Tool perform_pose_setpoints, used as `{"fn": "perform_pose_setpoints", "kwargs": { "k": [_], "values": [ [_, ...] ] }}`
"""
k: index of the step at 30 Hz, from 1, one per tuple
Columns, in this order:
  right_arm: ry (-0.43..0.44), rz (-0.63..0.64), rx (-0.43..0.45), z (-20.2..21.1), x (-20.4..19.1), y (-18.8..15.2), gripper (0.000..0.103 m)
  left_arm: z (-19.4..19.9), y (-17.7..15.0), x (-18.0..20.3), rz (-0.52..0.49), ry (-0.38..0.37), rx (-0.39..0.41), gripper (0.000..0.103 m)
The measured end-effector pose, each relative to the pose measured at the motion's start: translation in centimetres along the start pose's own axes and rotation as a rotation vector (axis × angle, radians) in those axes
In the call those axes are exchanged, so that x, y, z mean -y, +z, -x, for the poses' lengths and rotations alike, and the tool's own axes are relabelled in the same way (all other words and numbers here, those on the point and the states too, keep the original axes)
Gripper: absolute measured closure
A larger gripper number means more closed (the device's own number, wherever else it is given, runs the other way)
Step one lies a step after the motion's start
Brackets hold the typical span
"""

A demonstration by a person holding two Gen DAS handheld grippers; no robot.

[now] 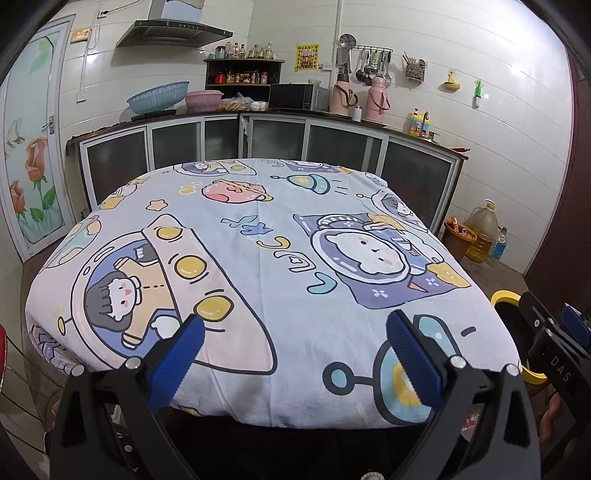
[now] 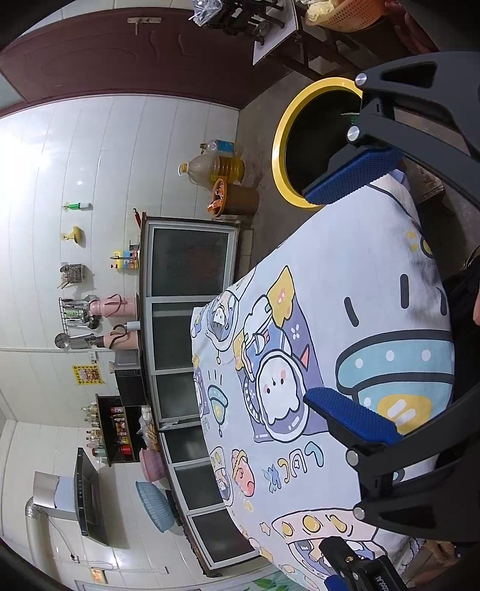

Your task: Collect trash

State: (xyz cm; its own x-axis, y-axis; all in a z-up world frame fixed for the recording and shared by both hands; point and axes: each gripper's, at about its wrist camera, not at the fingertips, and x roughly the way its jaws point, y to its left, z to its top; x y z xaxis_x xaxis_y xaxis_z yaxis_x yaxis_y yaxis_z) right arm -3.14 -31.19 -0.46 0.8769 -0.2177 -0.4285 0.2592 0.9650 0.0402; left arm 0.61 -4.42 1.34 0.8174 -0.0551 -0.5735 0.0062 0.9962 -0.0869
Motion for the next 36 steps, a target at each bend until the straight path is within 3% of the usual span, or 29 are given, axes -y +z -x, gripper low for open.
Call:
{"fn": "perform_pose_setpoints", "kwargs": {
  "k": [36],
  "values": [
    [-0.003,0.003,-0.013,-0.35,0.24,-0.22,0.008,-0.36,-0.13,0.06,-0.011,-0.005,-0.008,0.008]
  ]
}}
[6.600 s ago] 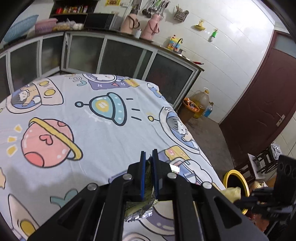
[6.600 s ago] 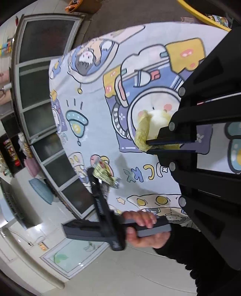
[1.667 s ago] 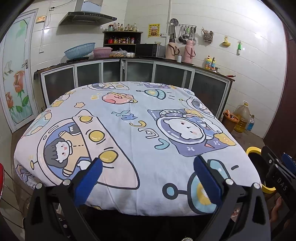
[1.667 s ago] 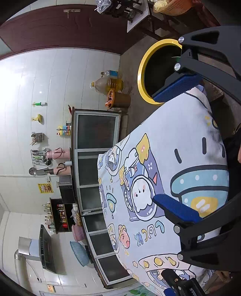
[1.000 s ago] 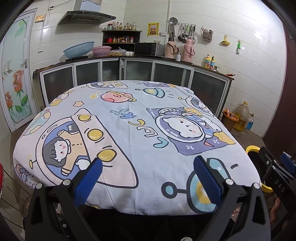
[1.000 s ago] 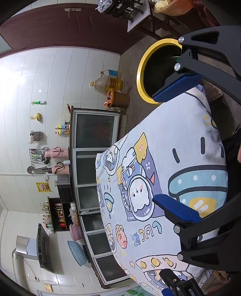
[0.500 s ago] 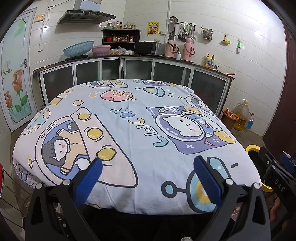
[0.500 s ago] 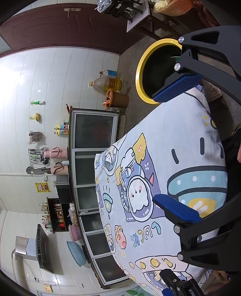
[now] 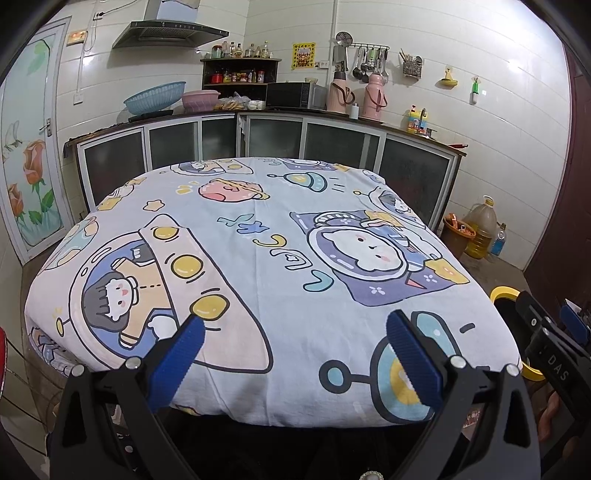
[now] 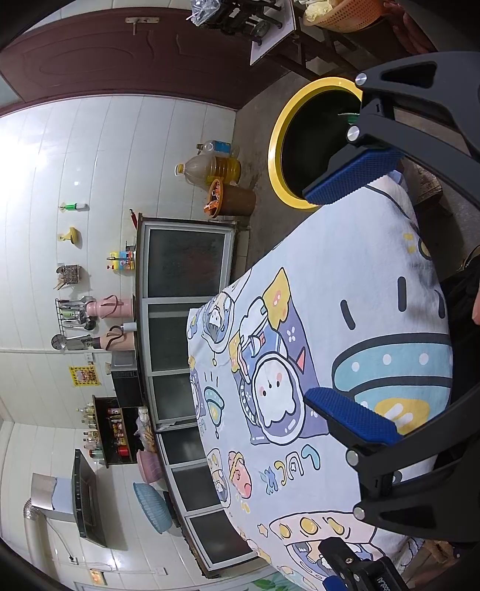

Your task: Collect trash

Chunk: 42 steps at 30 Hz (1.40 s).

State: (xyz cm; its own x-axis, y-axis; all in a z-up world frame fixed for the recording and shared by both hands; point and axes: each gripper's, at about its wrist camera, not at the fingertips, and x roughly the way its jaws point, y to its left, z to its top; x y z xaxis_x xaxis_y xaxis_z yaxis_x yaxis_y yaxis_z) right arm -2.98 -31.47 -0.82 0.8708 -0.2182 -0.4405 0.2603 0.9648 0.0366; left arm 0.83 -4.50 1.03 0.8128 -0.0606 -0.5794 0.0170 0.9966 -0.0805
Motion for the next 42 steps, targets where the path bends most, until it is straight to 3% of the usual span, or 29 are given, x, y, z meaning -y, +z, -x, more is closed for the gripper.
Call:
{"fn": "perform_pose_setpoints", "kwargs": {
  "k": [42],
  "values": [
    [0.000,-0.003,-0.022,-0.43,-0.09,-0.41,0.008,-0.89,0.24,-0.15,-0.002,-0.011,-0.020,0.008]
  ]
}}
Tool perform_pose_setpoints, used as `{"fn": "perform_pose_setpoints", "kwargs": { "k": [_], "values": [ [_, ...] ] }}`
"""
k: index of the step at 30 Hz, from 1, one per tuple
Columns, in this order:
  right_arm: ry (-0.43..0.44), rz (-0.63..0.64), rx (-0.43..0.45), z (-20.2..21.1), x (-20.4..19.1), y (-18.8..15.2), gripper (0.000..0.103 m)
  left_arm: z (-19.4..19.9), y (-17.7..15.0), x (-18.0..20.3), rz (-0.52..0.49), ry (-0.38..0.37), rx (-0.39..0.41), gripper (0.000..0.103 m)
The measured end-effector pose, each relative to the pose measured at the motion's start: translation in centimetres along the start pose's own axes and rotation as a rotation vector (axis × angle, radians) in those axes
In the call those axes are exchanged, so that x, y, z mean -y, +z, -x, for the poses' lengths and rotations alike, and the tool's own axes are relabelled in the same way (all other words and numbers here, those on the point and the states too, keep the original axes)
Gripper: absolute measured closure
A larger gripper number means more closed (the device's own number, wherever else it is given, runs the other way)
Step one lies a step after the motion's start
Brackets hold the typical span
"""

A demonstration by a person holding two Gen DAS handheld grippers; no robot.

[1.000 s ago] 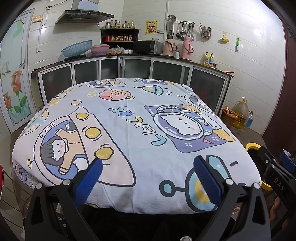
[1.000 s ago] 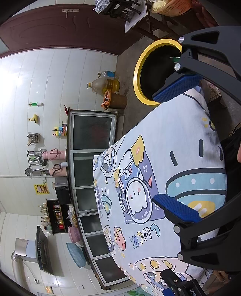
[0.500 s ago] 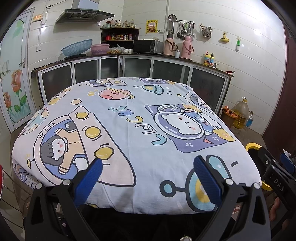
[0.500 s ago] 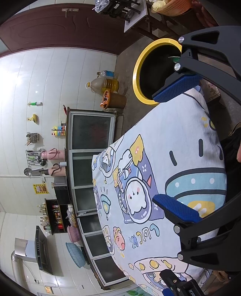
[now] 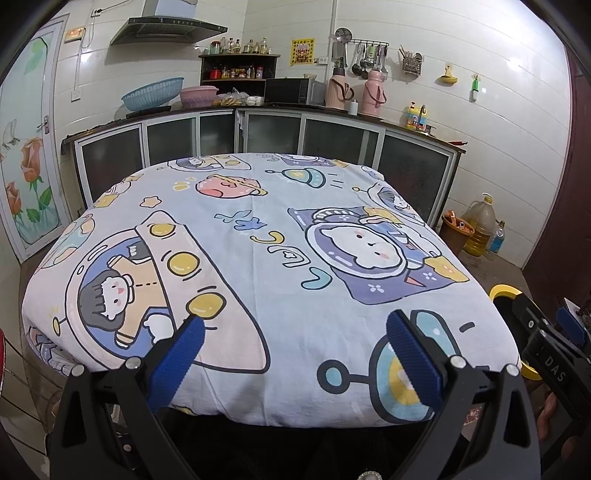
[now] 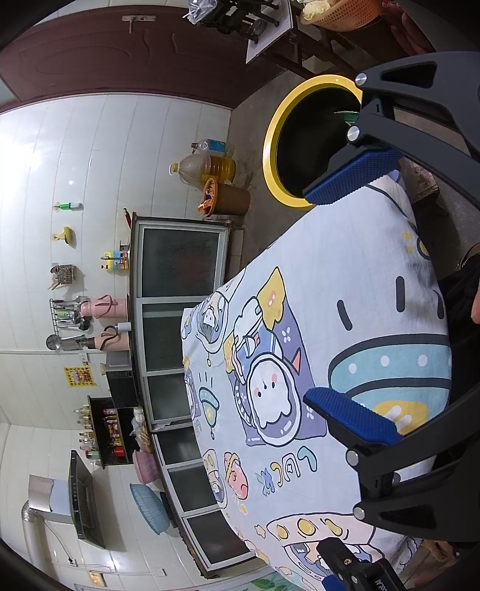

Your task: Collect trash

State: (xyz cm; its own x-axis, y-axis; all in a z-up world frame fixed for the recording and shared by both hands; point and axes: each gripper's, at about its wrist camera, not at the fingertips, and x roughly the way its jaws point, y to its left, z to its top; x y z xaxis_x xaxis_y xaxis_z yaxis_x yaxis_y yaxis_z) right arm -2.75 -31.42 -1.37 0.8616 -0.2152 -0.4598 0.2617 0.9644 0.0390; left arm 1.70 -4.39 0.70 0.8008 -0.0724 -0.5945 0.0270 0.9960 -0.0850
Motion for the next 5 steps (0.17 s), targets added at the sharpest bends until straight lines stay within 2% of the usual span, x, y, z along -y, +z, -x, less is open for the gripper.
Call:
{"fn": "perform_pose_setpoints", "kwargs": {
  "k": [5],
  "values": [
    [0.001,0.000,-0.001,-0.08,0.11,0.04,0.008,-0.14,0.07,-0.07,0.004,-0.002,-0.008,0.008]
  ]
}}
